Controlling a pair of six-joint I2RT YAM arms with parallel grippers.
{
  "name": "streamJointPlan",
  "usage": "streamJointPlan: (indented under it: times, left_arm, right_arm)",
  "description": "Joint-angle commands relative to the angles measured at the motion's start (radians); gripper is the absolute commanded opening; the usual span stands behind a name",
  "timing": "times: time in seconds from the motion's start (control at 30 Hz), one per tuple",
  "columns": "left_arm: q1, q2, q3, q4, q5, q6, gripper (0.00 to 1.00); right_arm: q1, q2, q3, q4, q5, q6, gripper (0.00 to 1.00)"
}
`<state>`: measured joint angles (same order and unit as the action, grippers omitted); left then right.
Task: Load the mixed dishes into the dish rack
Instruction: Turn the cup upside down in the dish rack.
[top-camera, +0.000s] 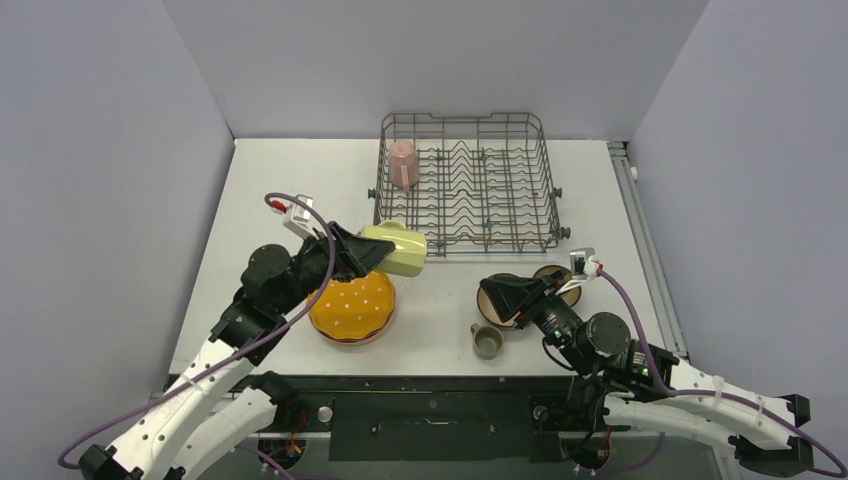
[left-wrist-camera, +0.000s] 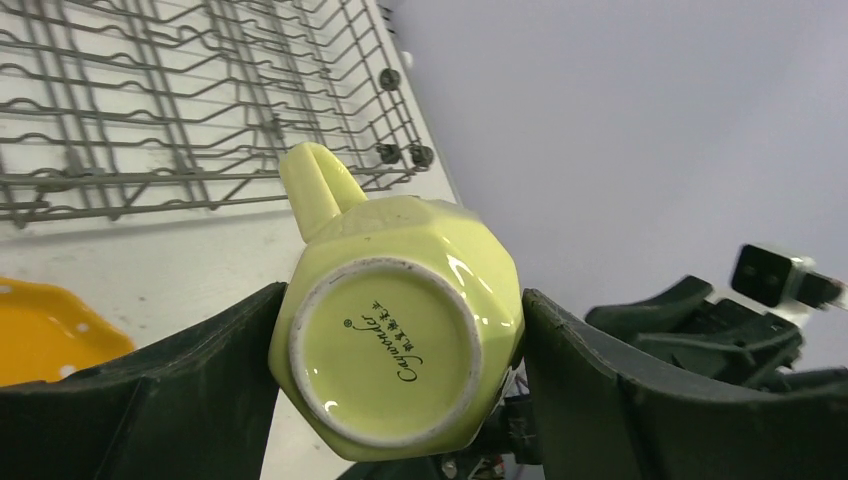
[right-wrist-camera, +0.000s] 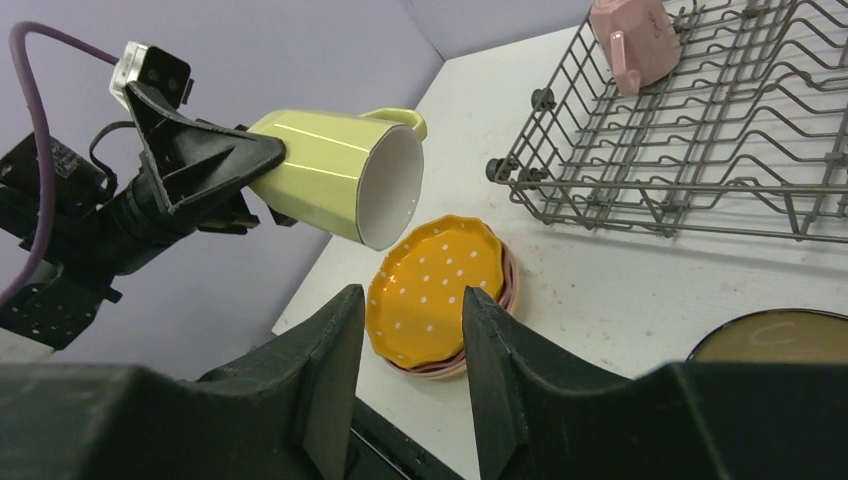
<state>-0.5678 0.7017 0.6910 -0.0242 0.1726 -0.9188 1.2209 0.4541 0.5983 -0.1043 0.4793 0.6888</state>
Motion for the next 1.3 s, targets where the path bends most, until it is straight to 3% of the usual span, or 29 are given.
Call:
streamJointPlan:
  times: [0.0,0.3,0.6,1.27]
  left_arm:
    - [0.002,0.046,0.132,-0.016,-0.114,0.106,0.0]
    - [-0.029,0.212,0.26,-0.09,-0.277,0.176,0.0]
    - [-0.143,0.456,0.474,-0.22,-0.581,0.278,0.0]
    - [-0.227,0.891,0.875,-0.33,-1.022,0.343,0.0]
  right_arm:
    - [0.0,-0.021,0.031,-0.061,0.04,-0.026,0.37]
    - [0.0,-0.052,0.032,-0.109,0.054,-0.037,0.37]
    - [0.0,-0.047,0.031,-0.119,0.046,-0.045,0.37]
    - [-0.002,-0.022,0.041,-0.135,0.025,-0.069,0.38]
